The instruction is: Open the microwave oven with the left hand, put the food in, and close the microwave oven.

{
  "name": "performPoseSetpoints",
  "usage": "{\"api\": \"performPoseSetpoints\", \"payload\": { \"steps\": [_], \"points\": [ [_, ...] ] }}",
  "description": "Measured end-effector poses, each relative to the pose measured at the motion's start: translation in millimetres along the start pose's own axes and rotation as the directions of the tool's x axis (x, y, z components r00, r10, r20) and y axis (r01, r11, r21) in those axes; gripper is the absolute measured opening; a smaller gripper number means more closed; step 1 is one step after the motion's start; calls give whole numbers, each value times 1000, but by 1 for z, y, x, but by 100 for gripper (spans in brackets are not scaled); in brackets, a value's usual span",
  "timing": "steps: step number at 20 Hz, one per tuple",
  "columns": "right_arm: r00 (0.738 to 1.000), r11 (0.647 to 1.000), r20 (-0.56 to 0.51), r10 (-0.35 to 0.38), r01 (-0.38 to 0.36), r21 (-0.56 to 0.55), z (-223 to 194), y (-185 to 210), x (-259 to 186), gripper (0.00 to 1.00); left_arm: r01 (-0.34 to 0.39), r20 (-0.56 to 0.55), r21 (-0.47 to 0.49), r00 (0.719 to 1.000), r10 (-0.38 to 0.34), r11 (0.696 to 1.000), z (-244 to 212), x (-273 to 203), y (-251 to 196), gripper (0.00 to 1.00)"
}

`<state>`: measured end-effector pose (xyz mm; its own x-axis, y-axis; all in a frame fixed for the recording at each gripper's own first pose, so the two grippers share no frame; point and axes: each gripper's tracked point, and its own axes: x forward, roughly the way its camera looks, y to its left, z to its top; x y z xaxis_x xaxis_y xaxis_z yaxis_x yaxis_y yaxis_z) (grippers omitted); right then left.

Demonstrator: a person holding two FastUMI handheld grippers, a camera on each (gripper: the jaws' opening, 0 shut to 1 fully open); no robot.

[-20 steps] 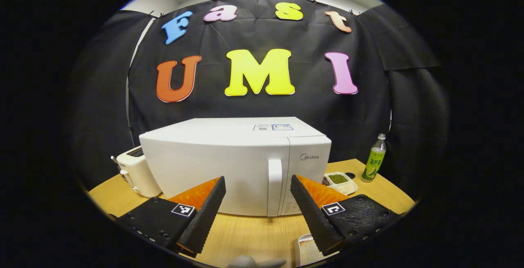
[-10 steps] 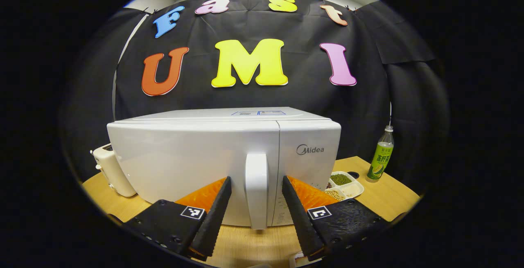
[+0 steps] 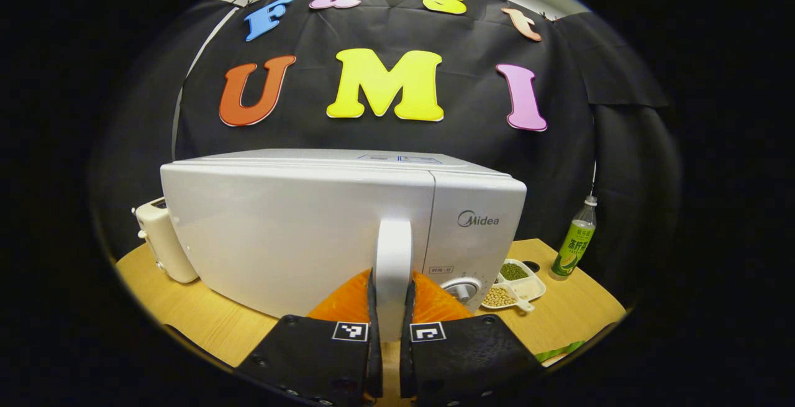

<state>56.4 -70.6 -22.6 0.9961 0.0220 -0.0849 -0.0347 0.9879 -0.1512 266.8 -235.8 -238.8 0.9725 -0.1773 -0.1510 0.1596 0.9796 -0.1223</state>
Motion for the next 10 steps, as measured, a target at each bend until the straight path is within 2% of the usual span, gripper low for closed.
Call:
{"api": "performPoseSetpoints", "payload": {
  "steps": [1,2,3,4,10],
  "points": [
    [1000,1000,1,3,-3,0,0,0,-1,96,-3,-1,10,1000,3,1000,-1,-1,0,10],
    [1000,1000,-3,2,-2,-1,-2,0,-1,96,-1,-3,14,1000,1,1000,-1,-1,0,5],
    [1000,1000,-7,6,-6,-2,-3,1,-2,100,0,-1,3,1000,0,1000,1,-3,-1,5],
    [1000,1000,-8,11,-11,-2,-4,2,-4,96,0,-3,7,1000,0,1000,-1,-2,-1,1],
    [1000,1000,-3,19,-19,-2,-3,3,-5,96,48,-15,-2,999,-48,999,-1,-3,-2,1]
  ]
}}
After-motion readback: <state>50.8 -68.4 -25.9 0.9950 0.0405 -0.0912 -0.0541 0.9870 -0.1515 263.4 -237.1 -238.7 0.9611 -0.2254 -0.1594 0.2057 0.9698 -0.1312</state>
